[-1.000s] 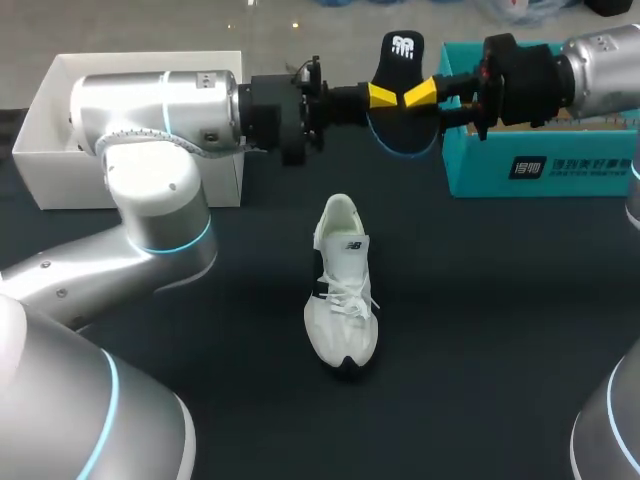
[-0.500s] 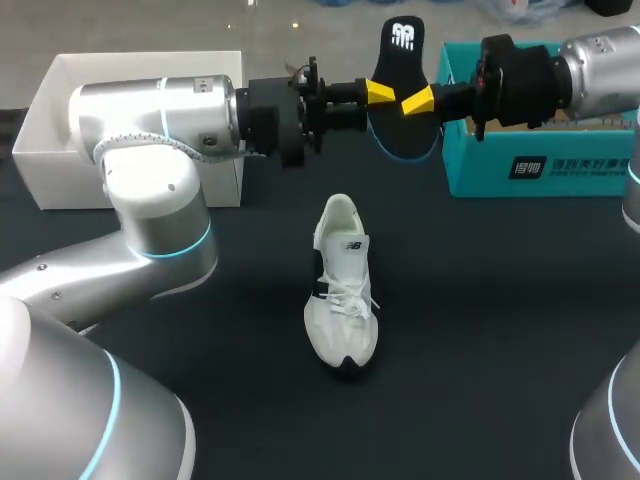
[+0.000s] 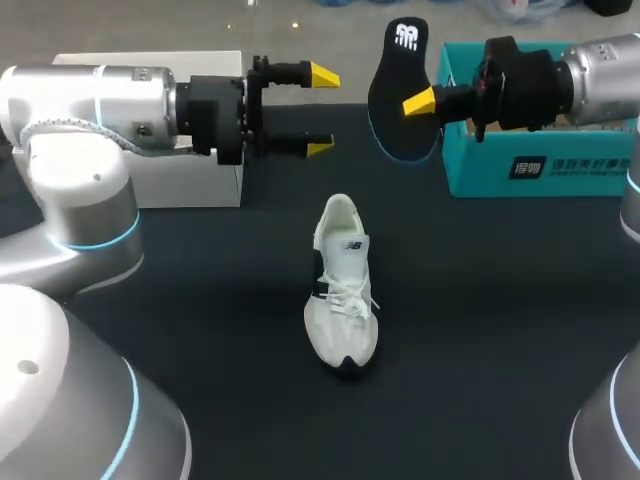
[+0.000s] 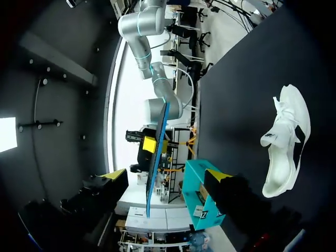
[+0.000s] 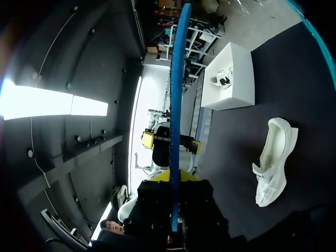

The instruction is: Take the shoe out of the shoebox, open the shoe tongue, remove and reinsert the insole, then place the shoe into the shoebox

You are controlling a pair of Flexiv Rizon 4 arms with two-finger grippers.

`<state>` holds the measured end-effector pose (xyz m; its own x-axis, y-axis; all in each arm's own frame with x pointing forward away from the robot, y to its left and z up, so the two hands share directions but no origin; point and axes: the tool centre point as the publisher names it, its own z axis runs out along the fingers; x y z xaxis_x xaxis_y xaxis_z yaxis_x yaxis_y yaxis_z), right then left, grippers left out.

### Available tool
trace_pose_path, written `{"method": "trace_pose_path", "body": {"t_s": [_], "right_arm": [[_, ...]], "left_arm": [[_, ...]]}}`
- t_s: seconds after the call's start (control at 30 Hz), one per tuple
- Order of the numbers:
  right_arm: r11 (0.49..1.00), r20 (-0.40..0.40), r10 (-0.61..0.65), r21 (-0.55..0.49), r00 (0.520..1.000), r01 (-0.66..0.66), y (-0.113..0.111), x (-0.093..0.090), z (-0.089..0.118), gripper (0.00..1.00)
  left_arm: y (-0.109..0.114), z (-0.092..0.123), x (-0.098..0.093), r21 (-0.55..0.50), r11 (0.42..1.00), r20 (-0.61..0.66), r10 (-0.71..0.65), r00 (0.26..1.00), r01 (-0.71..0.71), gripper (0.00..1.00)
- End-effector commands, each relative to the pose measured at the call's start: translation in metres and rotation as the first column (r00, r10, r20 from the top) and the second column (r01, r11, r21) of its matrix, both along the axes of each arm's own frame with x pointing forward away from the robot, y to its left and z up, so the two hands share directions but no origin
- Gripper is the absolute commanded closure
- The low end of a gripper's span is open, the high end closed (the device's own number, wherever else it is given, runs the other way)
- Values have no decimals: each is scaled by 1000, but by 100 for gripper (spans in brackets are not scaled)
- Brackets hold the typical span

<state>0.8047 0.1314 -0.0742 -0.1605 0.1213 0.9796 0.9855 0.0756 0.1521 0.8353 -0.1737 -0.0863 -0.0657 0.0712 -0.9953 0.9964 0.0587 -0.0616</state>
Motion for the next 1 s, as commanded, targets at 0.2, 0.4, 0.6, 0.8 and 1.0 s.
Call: {"method": "trace_pose_path", "body": {"t_s": [0.2, 0.4, 0.6, 0.8, 1.0], "right_arm": [[999, -1, -50, -16, 999, 50, 4, -5, 1, 100], [993, 14, -114, -3, 993, 114, 16, -11, 19, 100], [978, 105, -207, -5, 973, 208, 33, -13, 44, 100], [973, 225, -229, 20, 947, 231, 53, -9, 56, 100], [978, 305, -209, 61, 929, 200, 64, 2, 58, 100]], "left_arm": [[86, -7, -5, 177, 975, -46, -124, 991, 131, 0], [89, -8, -1, 205, 973, -58, -93, 994, 102, 0], [89, -8, -1, 205, 973, -58, -93, 994, 102, 0], [95, -10, -1, 234, 963, -61, -121, 991, 132, 0], [133, -19, 5, 356, 897, -30, -268, 963, 261, 0]]}}
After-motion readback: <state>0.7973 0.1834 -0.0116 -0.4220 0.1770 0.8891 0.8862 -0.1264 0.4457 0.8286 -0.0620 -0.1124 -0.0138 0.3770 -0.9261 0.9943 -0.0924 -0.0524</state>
